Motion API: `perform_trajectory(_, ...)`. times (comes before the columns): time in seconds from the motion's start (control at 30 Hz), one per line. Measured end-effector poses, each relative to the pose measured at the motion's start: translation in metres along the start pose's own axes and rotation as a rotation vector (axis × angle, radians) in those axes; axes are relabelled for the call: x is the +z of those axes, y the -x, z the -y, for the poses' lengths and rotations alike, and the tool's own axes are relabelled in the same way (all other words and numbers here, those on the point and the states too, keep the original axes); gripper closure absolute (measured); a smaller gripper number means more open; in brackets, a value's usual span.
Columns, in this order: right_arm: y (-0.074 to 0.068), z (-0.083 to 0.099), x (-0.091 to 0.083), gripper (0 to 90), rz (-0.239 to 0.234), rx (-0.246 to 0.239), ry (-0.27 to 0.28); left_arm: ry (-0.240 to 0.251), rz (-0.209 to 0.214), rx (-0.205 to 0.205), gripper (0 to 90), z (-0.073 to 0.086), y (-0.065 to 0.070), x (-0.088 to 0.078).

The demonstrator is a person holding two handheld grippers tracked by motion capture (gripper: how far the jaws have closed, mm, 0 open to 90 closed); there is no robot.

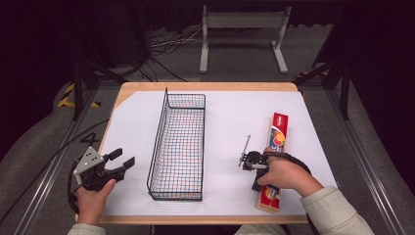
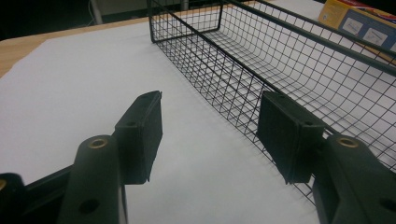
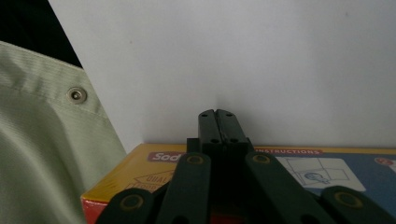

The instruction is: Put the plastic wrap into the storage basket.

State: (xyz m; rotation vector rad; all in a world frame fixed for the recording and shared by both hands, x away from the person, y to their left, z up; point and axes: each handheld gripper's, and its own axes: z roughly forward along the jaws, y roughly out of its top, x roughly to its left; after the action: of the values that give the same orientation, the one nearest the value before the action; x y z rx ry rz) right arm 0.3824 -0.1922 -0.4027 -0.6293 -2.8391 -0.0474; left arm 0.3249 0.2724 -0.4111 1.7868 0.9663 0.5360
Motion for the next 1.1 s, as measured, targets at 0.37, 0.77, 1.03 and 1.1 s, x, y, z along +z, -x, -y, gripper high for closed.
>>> perform_trajectory(0.37,0.007,0.028,-0.011,90.0,0.021,0.047,0.047,-0.002,0.0,0.004,40.8,0.0,0.001,0.001)
perform_trajectory(0.77,0.008,0.036,-0.023,62.1,0.036,0.129,0.337,0.0,-0.001,0.001,40.7,-0.001,0.0,0.001)
perform_trajectory(1.03,0.009,0.053,-0.049,57.6,0.107,0.203,0.613,0.008,-0.008,-0.001,40.5,-0.001,-0.001,0.003)
perform_trajectory(1.1,0.01,0.058,-0.055,58.0,0.111,0.235,0.672,0.006,-0.012,-0.004,40.4,-0.001,-0.002,0.003)
